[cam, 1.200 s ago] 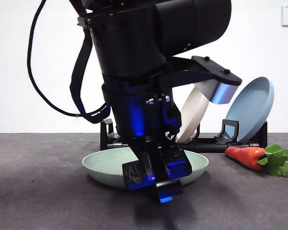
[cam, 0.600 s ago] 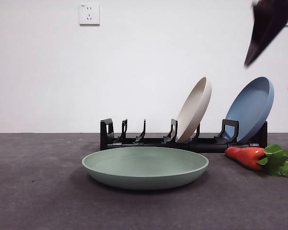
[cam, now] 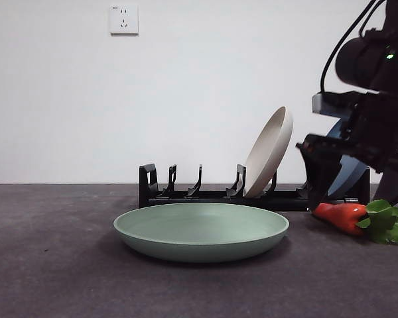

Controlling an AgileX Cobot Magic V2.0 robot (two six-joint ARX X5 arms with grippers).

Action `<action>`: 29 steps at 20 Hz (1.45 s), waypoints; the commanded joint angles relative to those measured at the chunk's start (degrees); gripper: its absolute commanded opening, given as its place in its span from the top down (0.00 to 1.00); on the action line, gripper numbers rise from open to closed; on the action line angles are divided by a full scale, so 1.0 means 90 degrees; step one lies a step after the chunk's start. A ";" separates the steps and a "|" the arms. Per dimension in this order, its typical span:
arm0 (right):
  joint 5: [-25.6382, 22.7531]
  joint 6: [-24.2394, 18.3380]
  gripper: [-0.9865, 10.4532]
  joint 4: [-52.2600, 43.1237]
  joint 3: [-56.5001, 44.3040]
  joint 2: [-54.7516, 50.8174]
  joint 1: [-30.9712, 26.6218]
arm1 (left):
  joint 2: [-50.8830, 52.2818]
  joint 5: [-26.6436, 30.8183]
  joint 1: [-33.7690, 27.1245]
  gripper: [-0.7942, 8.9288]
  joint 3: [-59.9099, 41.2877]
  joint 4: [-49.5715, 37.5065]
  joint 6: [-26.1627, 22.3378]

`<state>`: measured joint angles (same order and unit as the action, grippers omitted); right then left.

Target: Take the green plate from the plate rack,put the plate on the table,take the carrot from the table,put the carrot in the plate

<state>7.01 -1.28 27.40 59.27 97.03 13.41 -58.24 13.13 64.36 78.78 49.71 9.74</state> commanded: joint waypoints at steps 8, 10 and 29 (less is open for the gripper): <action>-0.0316 0.0109 0.93 -0.0129 0.0017 0.0243 0.0102 | -0.0007 -0.0012 0.0017 0.66 -0.0034 0.0945 0.0114; -0.0308 0.0109 0.93 -0.0070 0.0017 0.0148 0.0104 | -0.0007 -0.0012 0.0017 0.66 -0.0034 0.1039 0.0112; -0.0182 0.1042 0.93 -0.0998 0.0017 -0.0301 0.3133 | -0.0007 -0.0015 0.0017 0.66 -0.0034 0.1426 0.0087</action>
<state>5.56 7.16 18.37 59.48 93.54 41.67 -58.37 12.99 64.36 78.78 62.63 10.17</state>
